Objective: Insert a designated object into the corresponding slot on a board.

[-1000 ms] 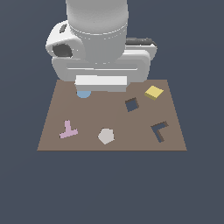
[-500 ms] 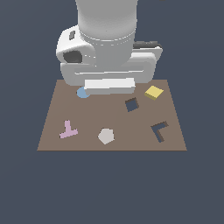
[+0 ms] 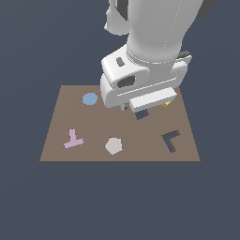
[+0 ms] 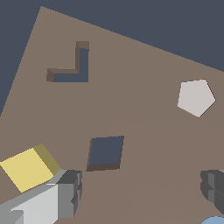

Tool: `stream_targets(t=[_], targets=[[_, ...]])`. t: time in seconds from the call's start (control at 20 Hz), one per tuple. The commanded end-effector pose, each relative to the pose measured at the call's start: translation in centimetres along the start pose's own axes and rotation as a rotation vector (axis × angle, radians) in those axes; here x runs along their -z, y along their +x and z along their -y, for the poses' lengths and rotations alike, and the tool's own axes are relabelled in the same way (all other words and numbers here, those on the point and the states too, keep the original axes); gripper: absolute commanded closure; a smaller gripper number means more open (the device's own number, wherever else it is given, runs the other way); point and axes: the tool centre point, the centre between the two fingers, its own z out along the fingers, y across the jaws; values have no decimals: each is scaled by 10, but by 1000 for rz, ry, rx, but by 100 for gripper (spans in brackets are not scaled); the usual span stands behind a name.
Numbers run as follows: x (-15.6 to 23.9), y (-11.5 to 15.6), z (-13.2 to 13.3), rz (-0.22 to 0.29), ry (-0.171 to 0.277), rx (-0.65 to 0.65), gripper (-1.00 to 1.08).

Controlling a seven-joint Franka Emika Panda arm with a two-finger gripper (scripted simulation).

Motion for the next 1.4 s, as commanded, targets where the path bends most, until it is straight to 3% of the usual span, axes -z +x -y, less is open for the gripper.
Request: stream_targets(t=[0.0, 0.35, 0.65, 0.9, 1.35], targets=[[-12, 2, 24, 1, 2, 113, -92], [-43, -7, 86, 3, 3, 412, -92], [-60, -21, 118, 4, 4, 577, -92], [-67, -28, 130, 5, 3, 642, -92], [-79, -29, 130, 6, 3, 645, -92]])
